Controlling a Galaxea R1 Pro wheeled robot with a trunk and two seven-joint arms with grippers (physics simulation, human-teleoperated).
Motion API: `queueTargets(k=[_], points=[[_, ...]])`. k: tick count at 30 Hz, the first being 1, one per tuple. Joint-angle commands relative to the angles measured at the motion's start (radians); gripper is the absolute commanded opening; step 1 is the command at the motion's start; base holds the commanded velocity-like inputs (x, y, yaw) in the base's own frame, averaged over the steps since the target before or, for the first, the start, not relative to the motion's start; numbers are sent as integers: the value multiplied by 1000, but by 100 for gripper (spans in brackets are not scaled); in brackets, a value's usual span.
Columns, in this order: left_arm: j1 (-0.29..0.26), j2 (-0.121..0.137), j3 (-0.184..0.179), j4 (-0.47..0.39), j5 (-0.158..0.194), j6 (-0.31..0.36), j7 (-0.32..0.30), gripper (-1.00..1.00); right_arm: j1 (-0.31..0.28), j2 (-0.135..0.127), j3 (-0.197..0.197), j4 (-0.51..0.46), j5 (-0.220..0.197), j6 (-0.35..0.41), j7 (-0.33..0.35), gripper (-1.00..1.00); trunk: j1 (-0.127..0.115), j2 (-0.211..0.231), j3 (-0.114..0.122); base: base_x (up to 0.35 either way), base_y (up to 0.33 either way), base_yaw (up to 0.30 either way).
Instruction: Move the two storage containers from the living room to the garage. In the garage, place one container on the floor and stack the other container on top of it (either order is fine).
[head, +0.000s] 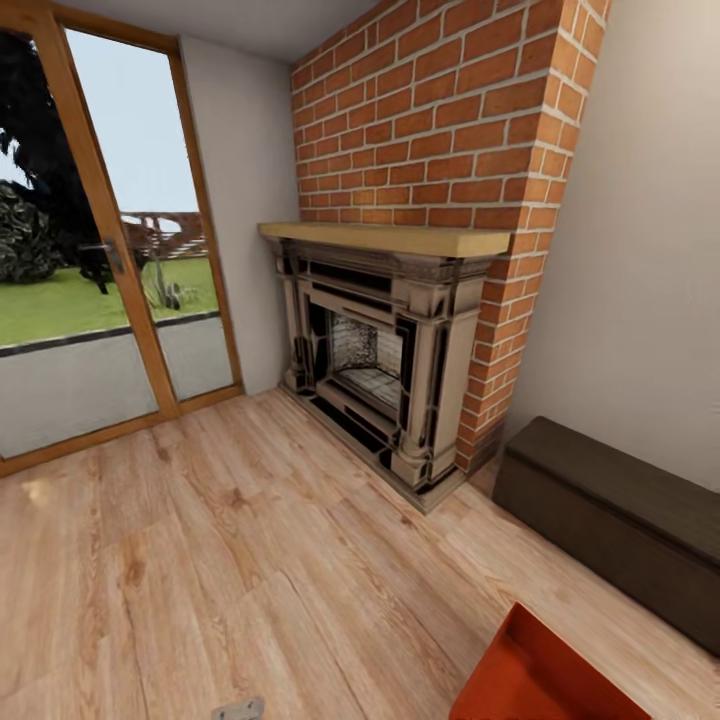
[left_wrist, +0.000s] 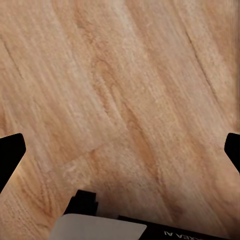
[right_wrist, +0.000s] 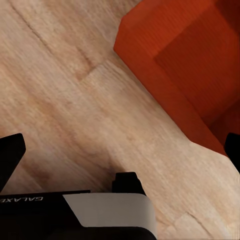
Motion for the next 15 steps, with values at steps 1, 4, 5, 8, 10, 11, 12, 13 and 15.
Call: queueTargets(k=[1, 4, 5, 8, 10, 11, 12, 13, 15], points=[[-1, 0, 3, 1, 5, -4, 2, 100, -1, 1, 8, 3, -10, -4, -1, 100, 0, -1, 0, 0, 0, -204], [-1, 0, 2, 1, 5, -4, 2, 100, -1, 1, 8, 3, -10, -4, -1, 100, 0, -1, 2, 0, 0, -205], [-1, 0, 2, 1, 5, -4, 2, 100, -1, 1, 8, 3, -10, -4, -1, 100, 0, -1, 2, 0, 0, -205], [-1, 0, 3, 1, 5, -4, 2, 100, -1, 0, 8, 3, -10, -4, -1, 100, 0, -1, 4, 0, 0, -205], [-1, 0, 3, 1, 5, -4, 2, 100, -1, 0, 8, 3, -10, -4, -1, 100, 0, -1, 5, 0, 0, -205], [-1, 0, 2, 1, 5, -4, 2, 100, -1, 0, 8, 3, -10, -4, 0, 100, 0, -1, 5, 0, 0, -205], [-1, 0, 2, 1, 5, -4, 2, 100, -1, 0, 9, 3, -10, -5, 1, 100, 0, -1, 5, 0, 0, -205], [-1, 0, 2, 1, 5, -4, 2, 100, -1, 0, 9, 3, -10, -5, 2, 100, 0, -1, 5, 0, 0, -207], [-1, 0, 2, 1, 5, -4, 2, 100, -1, 0, 9, 3, -10, -5, 3, 100, 0, -1, 5, 0, 0, -212]])
